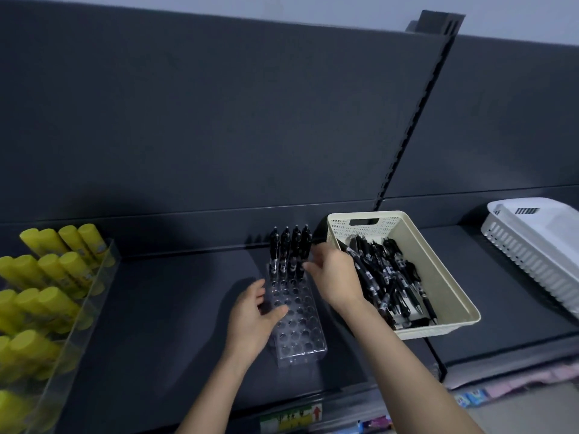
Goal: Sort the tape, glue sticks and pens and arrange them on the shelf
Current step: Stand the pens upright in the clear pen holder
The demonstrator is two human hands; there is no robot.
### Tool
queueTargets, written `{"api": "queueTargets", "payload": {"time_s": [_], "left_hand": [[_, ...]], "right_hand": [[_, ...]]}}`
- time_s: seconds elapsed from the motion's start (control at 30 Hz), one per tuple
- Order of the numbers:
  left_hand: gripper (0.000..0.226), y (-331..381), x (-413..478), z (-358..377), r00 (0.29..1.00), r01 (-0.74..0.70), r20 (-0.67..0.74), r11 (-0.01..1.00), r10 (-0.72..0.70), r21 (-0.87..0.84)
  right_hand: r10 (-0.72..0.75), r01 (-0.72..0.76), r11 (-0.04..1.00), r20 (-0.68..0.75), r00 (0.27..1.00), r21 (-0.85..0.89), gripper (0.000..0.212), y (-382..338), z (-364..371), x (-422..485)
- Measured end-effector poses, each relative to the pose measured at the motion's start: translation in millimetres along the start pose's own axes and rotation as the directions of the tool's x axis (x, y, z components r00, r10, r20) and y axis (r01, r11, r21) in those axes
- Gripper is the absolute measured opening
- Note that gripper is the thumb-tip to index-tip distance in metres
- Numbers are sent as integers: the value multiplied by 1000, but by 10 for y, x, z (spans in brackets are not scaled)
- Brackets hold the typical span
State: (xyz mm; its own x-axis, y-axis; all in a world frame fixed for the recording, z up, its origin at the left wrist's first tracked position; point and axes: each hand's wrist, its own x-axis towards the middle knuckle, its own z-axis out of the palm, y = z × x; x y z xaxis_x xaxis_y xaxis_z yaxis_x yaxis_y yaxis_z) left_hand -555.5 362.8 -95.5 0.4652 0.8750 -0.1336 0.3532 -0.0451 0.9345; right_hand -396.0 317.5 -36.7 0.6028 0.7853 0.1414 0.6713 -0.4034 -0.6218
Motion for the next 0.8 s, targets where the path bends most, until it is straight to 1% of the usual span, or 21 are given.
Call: {"api": "queueTargets", "payload": {"time_s": [0.07,0.13,0.23,0.33,0.47,0.67,0.73,0.8], "left_hand": [[67,31,-15,-50,993,-66,-90,996,70,52],[57,120,-18,-81,972,-166,-152,982,179,92],[46,296,-7,-31,944,-280,-148,954,294,111],[40,449,-24,84,933,-336,-102,936,346,102],[33,648,0,333,929,-371,30,922,370,116],[32,977,80,956,913,-391,190,908,361,154],[37,1073,126,1168,915,-382,225,899,335,216],[41,1152,183,1350,930,-352,226,874,289,334]], "right_hand": [[26,-25,1000,-44,999,12,27,41,-56,-39],[37,-36,999,-100,994,5,29,96,-140,-73],[39,-41,999,-176,984,-5,21,204,-297,-98],[35,-45,998,-211,977,-43,12,367,-464,-105],[66,-90,990,-210,976,-110,8,687,-732,-73],[9,-43,975,-156,988,-217,12,1209,-1165,62],[-25,-6,964,-114,993,-267,15,1364,-1247,125],[-78,50,953,-83,993,-299,17,1477,-1300,202]]}}
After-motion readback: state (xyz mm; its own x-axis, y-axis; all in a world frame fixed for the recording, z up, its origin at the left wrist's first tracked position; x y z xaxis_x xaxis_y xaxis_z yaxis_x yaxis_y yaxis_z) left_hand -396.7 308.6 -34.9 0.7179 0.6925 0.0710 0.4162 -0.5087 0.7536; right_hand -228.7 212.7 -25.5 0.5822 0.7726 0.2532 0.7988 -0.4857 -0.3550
